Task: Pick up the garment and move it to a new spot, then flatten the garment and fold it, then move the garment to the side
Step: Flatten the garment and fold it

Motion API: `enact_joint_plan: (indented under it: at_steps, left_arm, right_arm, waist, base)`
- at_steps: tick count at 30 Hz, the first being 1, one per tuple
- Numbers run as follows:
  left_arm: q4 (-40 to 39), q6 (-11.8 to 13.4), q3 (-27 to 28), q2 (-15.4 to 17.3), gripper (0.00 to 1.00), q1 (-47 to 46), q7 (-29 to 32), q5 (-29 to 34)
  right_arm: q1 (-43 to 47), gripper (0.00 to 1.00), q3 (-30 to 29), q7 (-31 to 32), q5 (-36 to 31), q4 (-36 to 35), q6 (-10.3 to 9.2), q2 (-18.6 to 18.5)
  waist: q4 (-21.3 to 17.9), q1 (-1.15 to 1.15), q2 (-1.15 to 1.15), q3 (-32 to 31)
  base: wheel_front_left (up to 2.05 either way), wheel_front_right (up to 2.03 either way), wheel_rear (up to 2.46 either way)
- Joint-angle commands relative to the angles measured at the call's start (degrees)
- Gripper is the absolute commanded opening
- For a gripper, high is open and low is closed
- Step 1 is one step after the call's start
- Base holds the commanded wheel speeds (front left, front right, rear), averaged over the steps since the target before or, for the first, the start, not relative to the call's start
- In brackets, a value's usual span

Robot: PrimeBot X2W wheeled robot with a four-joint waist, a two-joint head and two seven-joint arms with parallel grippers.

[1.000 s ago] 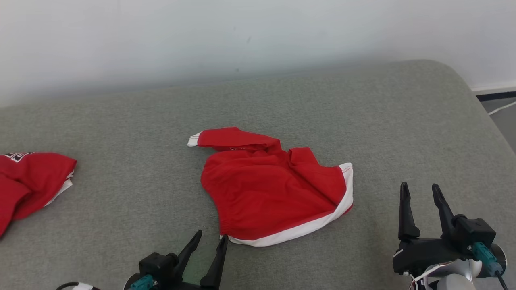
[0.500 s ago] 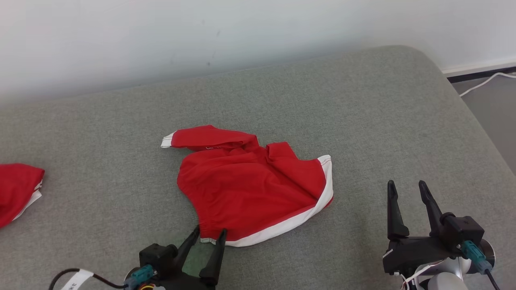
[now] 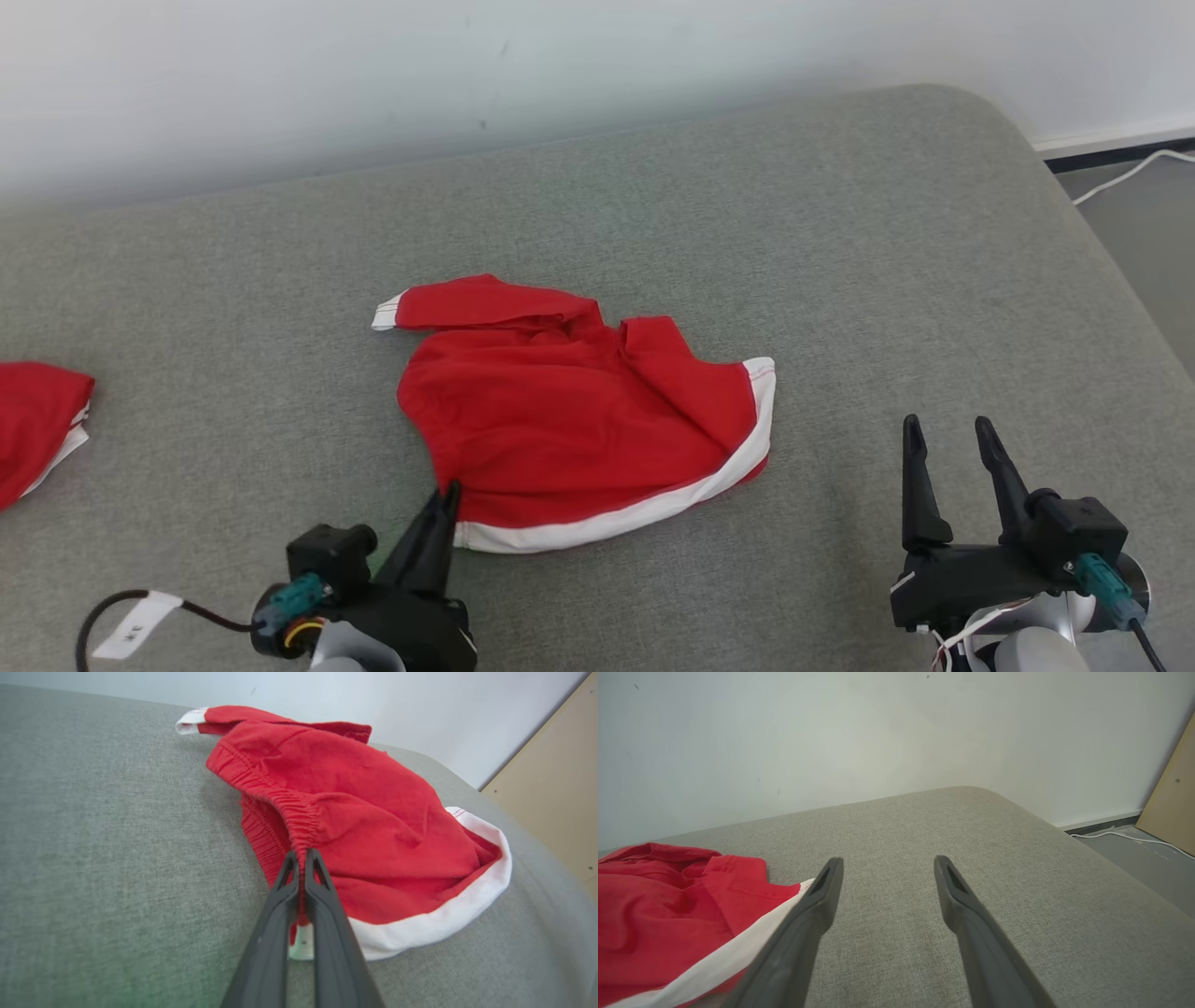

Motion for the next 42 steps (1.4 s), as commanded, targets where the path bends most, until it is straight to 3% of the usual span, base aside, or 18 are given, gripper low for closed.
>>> enact_joint_plan:
  at_steps: [1, 13, 25, 26, 27, 28, 37, 42]
  left_arm:
    - [-0.43, 0.25, 1.21, 0.12, 0.0, -0.46, -0.06, 0.74]
    - [-1.83, 2.51, 12.31, 0.14, 0.0, 0.25, -0.06, 6.38]
    - [1.77, 1.59, 20.57, 1.56, 0.0, -1.53, -0.06, 11.06]
    - [1.96, 1.41, 21.02, 1.47, 0.14, -1.41, -0.06, 11.35]
    - [2.03, 1.34, 21.43, 1.38, 0.51, -1.18, -0.06, 11.61]
    - [2.05, 1.29, 21.71, 1.23, 1.0, -0.77, -0.06, 11.79]
    - [-0.31, 0.87, 22.36, 0.15, 1.0, 4.83, -0.06, 11.66]
    - [-2.9, 1.14, 20.24, 0.11, 1.0, 8.4, -0.06, 9.48]
  right_arm:
    - [-0.45, 1.0, -0.43, -0.01, 0.28, 0.06, -0.02, 0.03]
    - [-0.95, 1.0, -0.86, -0.01, 0.03, 1.09, -0.02, 0.03]
    - [-0.61, 1.0, -0.25, -0.01, 0.06, 2.15, -0.02, 0.04]
    - [-0.51, 1.0, -0.29, -0.02, 0.04, 2.34, -0.02, 0.04]
    - [-0.34, 1.0, -0.39, -0.01, -0.01, 2.53, -0.02, 0.03]
    - [-0.12, 1.0, -0.54, -0.01, -0.03, 2.74, -0.02, 0.03]
    - [1.59, 1.0, 2.34, -0.01, 1.05, 6.1, -0.02, -1.19]
    - [0.66, 1.0, 7.93, -0.01, 3.76, 9.46, -0.02, -2.92]
  waist:
    - [0.73, 0.0, 0.0, 0.29]
    - [4.86, 0.0, 0.0, 0.17]
    - [5.65, 0.0, 0.0, -0.73]
    - [5.67, 0.0, 0.0, -0.96]
    - [5.73, 0.0, 0.0, -1.22]
    - [5.83, 0.0, 0.0, -1.52]
    - [8.15, 0.0, 0.0, -4.7]
    - [11.03, 0.0, 0.0, -6.19]
  base:
    - [0.0, 0.0, 0.0]
    - [0.0, 0.0, 0.0]
    - [0.0, 0.0, 0.0]
    - [0.0, 0.0, 0.0]
    - [0.0, 0.0, 0.0]
    - [0.0, 0.0, 0.0]
    - [0.0, 0.0, 0.0]
    - [0.0, 0.0, 0.0]
